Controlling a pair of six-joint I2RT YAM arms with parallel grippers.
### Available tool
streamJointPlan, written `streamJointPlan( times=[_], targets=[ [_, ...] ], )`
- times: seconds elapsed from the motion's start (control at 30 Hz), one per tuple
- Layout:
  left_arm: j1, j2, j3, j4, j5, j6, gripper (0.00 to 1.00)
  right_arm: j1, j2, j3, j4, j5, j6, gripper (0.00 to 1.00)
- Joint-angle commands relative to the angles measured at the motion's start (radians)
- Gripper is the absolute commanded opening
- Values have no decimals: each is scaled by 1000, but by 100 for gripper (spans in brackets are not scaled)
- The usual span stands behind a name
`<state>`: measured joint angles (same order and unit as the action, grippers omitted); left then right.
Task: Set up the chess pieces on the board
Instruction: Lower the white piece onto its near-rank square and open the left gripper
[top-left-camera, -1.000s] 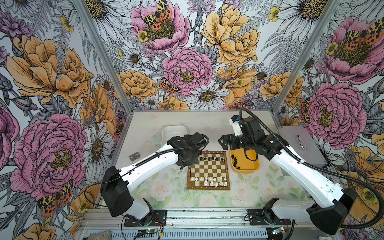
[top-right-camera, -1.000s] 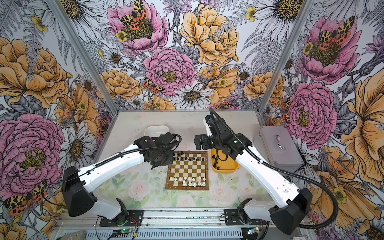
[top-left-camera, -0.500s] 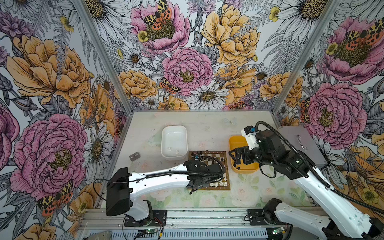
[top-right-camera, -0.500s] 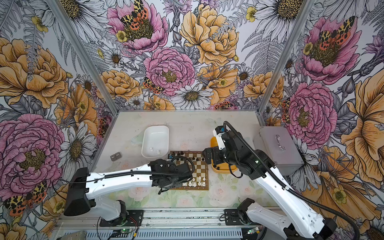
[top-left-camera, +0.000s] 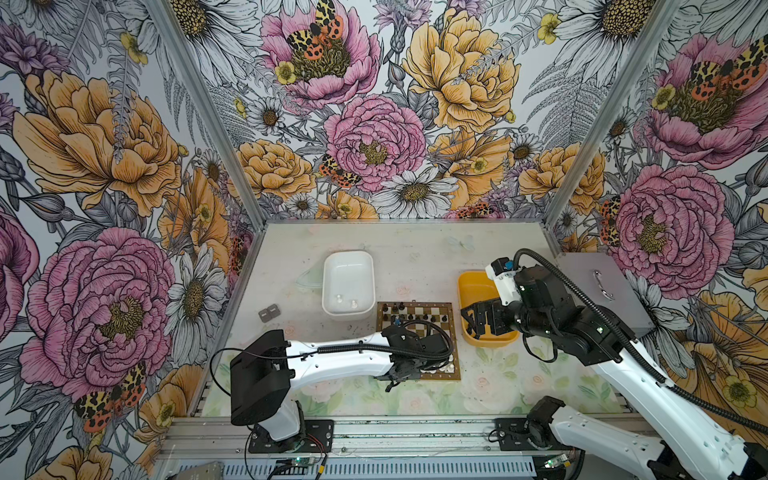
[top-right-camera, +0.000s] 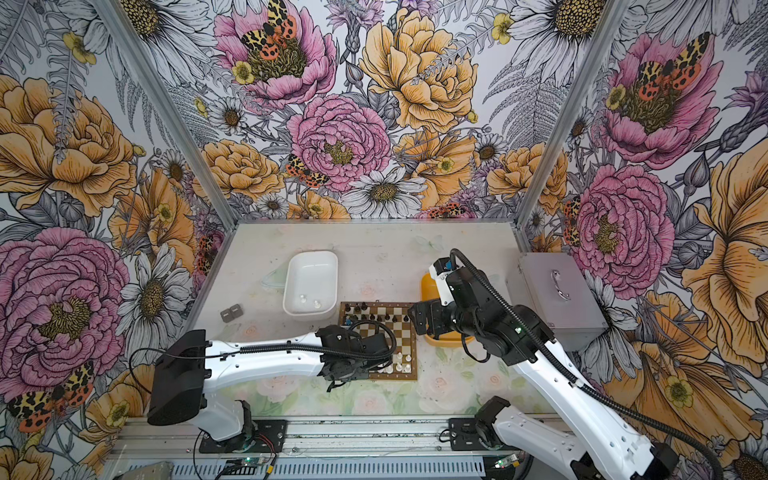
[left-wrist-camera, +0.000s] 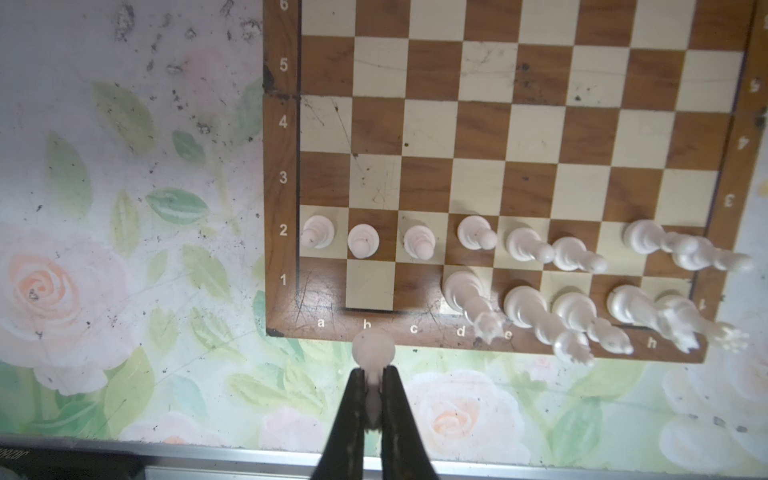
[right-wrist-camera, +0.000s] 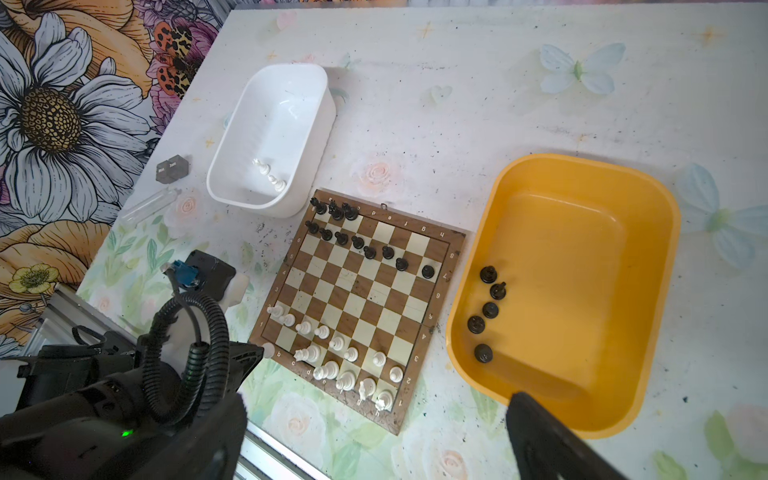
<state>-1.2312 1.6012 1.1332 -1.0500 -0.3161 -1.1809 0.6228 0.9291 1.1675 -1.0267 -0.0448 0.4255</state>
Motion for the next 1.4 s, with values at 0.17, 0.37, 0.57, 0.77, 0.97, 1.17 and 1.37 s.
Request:
streamJointPlan(
  times=[0.17,0.37,0.57,0.77,0.97,1.17,1.37],
  targets=[
    [54,16,-26,92,54,64,7,6,-4,9,-3,36,7,100],
    [66,39,-38,106,77,81,7,6,-1,4,-2,45,9,100],
    [76,39,-49,108,86,84,6,6,4,3,-1,47,10,100],
    [88,35,-57,107,92,95,7,6,13,4,1,49,9,100],
    [92,36,-57,106,94,105,7,6,13,4,1,52,10,100],
    [98,37,-54,107,98,112,9,6,16,7,1,51,9,100],
    [103,36,-49,107,100,121,17,6,18,8,1,51,7,100]
  ],
)
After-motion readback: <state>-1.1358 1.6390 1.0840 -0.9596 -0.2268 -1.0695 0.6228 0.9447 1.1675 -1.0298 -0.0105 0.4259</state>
